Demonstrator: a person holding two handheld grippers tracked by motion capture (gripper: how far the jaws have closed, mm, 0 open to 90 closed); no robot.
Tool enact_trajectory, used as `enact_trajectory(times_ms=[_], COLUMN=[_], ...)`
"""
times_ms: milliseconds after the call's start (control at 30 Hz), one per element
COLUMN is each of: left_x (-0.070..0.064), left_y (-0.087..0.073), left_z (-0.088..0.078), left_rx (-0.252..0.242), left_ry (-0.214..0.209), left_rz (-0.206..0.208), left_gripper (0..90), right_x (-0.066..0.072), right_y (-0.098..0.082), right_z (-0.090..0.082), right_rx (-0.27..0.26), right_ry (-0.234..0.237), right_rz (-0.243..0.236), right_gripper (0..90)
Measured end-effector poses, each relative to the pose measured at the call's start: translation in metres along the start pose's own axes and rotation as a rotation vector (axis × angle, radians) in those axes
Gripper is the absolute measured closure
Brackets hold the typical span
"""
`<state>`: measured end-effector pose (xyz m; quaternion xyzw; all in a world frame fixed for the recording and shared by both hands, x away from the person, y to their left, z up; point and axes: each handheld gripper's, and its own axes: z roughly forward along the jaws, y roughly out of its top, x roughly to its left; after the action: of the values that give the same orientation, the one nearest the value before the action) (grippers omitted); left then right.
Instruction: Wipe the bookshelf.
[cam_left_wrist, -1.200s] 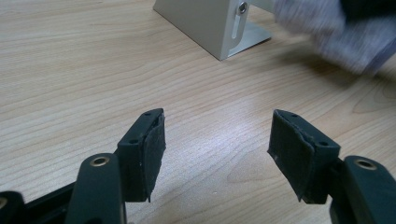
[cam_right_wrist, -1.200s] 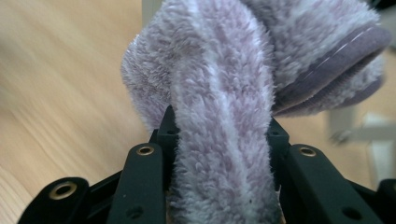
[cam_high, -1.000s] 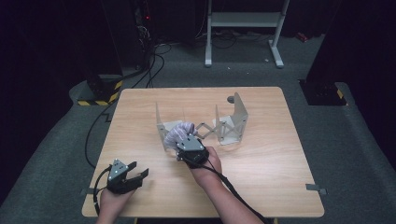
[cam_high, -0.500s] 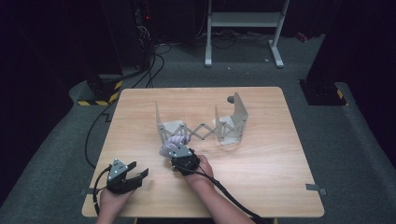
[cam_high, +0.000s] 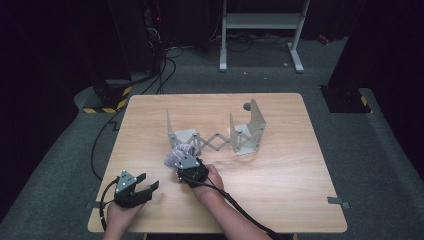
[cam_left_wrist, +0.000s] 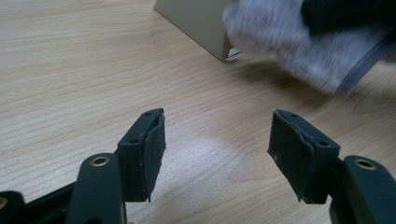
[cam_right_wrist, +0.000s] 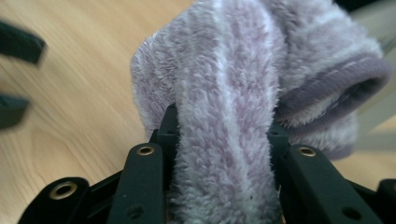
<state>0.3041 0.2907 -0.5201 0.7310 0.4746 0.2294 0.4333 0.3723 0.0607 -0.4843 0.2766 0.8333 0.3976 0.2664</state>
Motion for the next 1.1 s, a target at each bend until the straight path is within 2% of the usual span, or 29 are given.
enact_trajectory(times_ms=[267,367,467,733,933,1033,1100], left_x=[0.0,-0.001,-0.001,-0.001,0.0,0.0,0.0], left_y=[0.0,0.0,0.0,-0.001,-0.001,-0.001,-0.001], left_z=[0.001,0.0,0.001,0.001,0.001,0.001,0.001], left_rx=[0.002,0.004,0.006,0.009,0.01,0.009,0.01], left_ry=[0.001,0.001,0.001,0.0,-0.001,-0.001,-0.001], left_rz=[0.005,0.006,0.007,0.006,0.003,0.005,0.004], left_gripper=[36.5,36.5,36.5,36.5,36.6,36.6,36.6], right_x=[-0.015,-0.017,-0.015,-0.003,0.006,0.009,0.01], right_y=[0.043,0.05,0.045,0.01,-0.014,-0.015,-0.01], right_z=[-0.034,-0.038,-0.031,-0.001,0.024,0.028,0.027], right_rx=[-0.167,-0.195,-0.163,-0.038,0.099,0.109,0.091], right_ry=[-0.031,-0.031,-0.026,-0.005,0.039,0.045,0.051], right_rz=[0.014,0.029,0.027,0.014,0.002,-0.001,-0.003], right_gripper=[62.8,62.8,62.8,62.9,62.8,62.8,62.7])
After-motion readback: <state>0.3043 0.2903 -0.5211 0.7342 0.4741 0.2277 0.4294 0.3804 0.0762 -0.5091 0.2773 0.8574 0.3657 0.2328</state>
